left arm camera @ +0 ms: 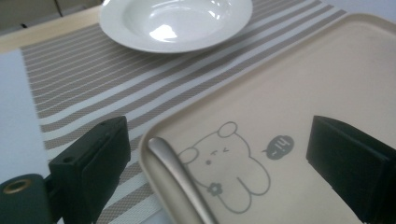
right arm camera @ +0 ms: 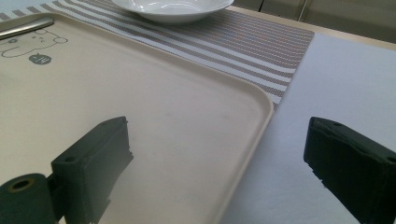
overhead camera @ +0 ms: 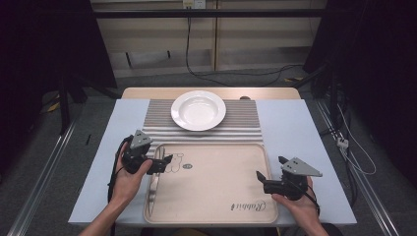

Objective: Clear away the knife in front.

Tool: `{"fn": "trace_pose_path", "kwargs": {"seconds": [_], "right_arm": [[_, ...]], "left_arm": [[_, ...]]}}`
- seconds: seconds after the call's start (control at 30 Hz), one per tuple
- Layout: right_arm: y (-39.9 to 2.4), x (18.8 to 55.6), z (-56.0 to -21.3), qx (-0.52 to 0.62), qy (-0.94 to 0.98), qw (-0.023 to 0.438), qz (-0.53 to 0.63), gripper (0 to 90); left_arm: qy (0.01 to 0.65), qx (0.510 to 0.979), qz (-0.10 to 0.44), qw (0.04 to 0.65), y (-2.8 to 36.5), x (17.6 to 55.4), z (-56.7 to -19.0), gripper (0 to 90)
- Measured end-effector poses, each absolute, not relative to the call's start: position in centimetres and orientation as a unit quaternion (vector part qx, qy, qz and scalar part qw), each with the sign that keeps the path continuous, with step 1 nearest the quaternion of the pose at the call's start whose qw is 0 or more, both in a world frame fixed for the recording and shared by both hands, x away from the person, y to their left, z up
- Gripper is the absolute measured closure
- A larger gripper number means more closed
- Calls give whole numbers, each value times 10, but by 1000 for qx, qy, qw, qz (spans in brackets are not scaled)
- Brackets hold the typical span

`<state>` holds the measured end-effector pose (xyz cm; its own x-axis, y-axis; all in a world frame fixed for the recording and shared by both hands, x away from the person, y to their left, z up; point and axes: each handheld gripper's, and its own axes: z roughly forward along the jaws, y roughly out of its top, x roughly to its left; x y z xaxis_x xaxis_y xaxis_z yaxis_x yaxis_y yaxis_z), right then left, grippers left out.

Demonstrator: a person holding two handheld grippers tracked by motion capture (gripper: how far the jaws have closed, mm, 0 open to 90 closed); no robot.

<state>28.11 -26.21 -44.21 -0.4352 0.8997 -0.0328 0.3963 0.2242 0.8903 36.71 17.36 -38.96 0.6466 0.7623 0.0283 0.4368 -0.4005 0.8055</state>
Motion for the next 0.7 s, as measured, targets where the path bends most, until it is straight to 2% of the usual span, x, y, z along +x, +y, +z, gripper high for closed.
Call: {"fn": "trace_pose_path", "kwargs": {"seconds": [0.07,0.27,0.4,0.7], "right_arm": [[-262,281,-442,446,726,290,435,78],[-263,280,-442,449,724,292,434,77],[-265,279,-442,452,723,293,433,77],[-266,279,-442,456,721,294,431,77]], "left_arm": [[386,802,215,402,179,363,-390,66],[423,776,198,425,199,357,-395,67],[420,777,217,416,208,349,-399,65],[428,784,212,397,219,335,-416,64]]}}
